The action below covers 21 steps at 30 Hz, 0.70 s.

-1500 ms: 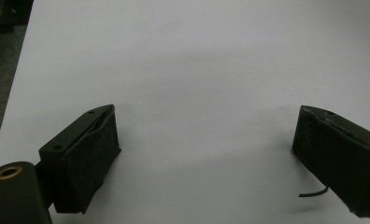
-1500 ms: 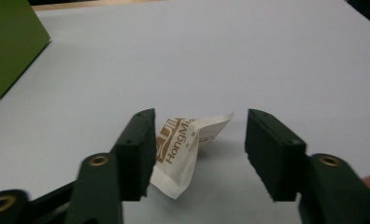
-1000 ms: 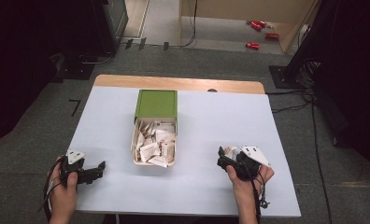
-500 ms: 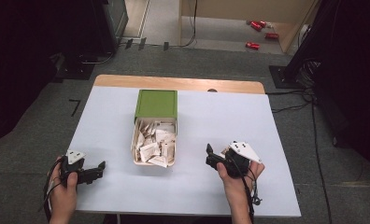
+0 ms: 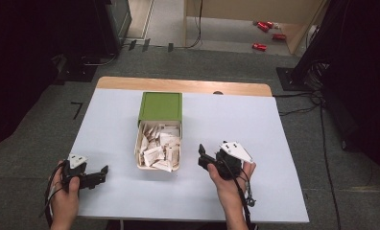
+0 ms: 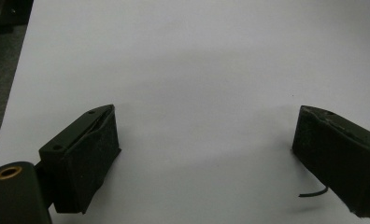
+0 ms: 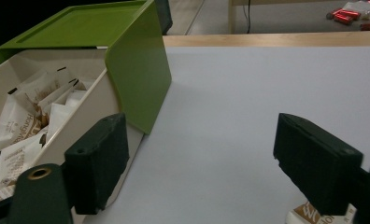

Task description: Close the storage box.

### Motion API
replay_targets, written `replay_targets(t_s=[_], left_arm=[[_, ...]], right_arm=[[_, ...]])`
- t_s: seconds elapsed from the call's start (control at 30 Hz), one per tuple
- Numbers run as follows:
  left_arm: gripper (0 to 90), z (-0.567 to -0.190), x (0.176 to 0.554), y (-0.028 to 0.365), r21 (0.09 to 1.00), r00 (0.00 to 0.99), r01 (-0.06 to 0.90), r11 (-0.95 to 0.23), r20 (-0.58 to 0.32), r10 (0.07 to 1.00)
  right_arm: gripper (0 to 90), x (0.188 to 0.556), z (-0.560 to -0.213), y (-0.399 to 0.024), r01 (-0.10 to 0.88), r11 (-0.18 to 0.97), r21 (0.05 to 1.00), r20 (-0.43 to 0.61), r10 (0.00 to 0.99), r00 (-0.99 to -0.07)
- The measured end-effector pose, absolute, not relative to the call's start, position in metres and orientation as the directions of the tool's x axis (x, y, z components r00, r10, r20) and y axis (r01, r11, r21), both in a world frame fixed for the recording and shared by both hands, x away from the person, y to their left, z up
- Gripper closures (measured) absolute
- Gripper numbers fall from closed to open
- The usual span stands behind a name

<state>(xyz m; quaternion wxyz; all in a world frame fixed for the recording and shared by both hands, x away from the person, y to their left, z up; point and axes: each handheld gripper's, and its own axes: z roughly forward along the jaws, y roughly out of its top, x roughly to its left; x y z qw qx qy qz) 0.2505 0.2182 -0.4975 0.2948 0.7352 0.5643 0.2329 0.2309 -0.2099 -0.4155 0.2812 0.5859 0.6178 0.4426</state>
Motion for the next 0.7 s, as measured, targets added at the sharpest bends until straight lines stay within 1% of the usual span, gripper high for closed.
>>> replay_targets(t_s=[0.53,0.6,0.7], left_arm=[[7.7,-0.498,0.25,0.218,0.696,0.255,0.692,-0.189,0.01,0.967],[7.7,-0.498,0.25,0.218,0.697,0.254,0.692,-0.189,0.01,0.967],[7.7,-0.498,0.25,0.218,0.696,0.255,0.692,-0.189,0.01,0.967]], right_arm=[[22.4,0.234,-0.414,-0.171,0.48,-0.063,0.875,0.202,0.949,-0.244],[23.8,0.234,-0.414,-0.168,0.48,-0.064,0.875,0.204,0.948,-0.245],[28.5,0.234,-0.414,-0.162,0.487,-0.056,0.871,0.191,0.954,-0.233]])
